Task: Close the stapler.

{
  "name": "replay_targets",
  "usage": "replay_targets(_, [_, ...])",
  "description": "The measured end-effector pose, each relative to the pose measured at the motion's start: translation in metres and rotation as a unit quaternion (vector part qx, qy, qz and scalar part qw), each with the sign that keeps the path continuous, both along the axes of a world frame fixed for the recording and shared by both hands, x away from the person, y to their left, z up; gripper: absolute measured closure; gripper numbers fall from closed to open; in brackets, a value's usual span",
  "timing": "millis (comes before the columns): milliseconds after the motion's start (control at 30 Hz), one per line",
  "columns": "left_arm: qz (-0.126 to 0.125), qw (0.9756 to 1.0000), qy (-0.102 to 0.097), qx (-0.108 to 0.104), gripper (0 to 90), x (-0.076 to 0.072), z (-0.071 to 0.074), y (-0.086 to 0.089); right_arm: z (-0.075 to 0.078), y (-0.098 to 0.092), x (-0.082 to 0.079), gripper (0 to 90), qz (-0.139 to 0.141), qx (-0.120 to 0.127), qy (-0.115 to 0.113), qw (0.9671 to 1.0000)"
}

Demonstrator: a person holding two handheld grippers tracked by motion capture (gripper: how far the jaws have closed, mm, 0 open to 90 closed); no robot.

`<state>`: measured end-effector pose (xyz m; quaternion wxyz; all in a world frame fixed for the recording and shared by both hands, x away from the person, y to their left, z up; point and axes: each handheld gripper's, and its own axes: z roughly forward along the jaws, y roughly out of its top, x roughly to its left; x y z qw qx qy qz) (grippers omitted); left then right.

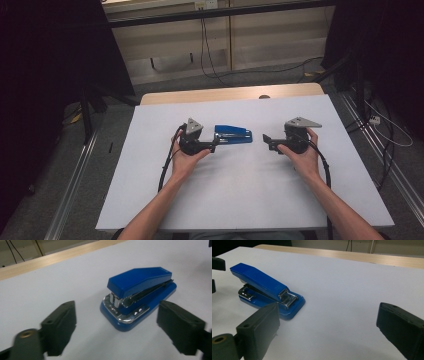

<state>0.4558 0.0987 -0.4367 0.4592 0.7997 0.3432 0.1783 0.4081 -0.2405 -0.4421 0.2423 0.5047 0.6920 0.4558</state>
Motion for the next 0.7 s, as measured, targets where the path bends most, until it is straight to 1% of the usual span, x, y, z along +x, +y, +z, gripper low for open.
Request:
replay_targets(67, [-0.004, 1.0000, 0.002, -0.003, 6.2, -0.002, 0.002, 0.001, 0.001, 0.000, -0.001, 3.3, -0.001, -0.001, -0.001, 1.0000])
replay_targets(100, [-0.006, 1.0000, 0.000, -0.004, 6.1, -0.003, 0.002, 0.001, 0.001, 0.000, -0.003, 4.3, -0.001, 0.004, 0.000, 1.0000])
replay_targets(133, [-0.015, 0.9999, -0.005, -0.007, 5.3, -0.004, 0.002, 0.002, 0.002, 0.000, -0.003, 4.6, -0.001, 0.004, -0.002, 1.0000])
replay_targets(167, [-0.016, 0.9998, -0.006, -0.005, 3.6, -0.005, 0.003, 0.003, 0.002, 0.000, -0.006, 4.6, 0.001, 0.003, -0.007, 1.0000])
replay_targets(267, [-0.015, 0.9999, -0.004, -0.006, 3.7, -0.009, 0.005, 0.004, 0.003, 0.000, -0.010, 4.6, -0.003, -0.001, -0.011, 0.9999])
replay_targets(300, [-0.015, 0.9998, -0.011, -0.008, 4.0, -0.011, 0.006, 0.005, 0.004, -0.001, -0.011, 4.7, -0.004, 0.003, -0.010, 0.9999])
replay_targets(333, [-0.015, 0.9997, -0.015, -0.014, 3.9, -0.013, 0.008, 0.007, 0.005, -0.002, -0.012, 4.7, -0.004, 0.005, -0.013, 0.9999])
replay_targets(400, [-0.013, 0.9996, -0.015, -0.019, 4.0, -0.016, 0.011, 0.010, 0.006, -0.003, -0.015, 4.7, -0.006, -0.001, -0.016, 0.9999])
replay_targets(467, [-0.012, 0.9997, -0.009, -0.017, 4.4, -0.019, 0.013, 0.013, 0.007, -0.003, -0.018, 4.7, -0.007, 0.000, -0.020, 0.9998])
replay_targets(533, [-0.006, 0.9997, -0.014, -0.019, 4.9, -0.023, 0.014, 0.017, 0.008, -0.004, -0.020, 4.7, -0.007, -0.004, -0.021, 0.9997])
replay_targets(567, [-0.006, 0.9997, -0.015, -0.017, 4.8, -0.024, 0.014, 0.019, 0.009, -0.004, -0.022, 4.8, -0.008, -0.005, -0.022, 0.9997])
replay_targets(700, [-0.007, 0.9996, -0.010, -0.024, 4.9, -0.029, 0.016, 0.027, 0.012, -0.005, -0.026, 4.8, -0.008, -0.003, -0.027, 0.9996])
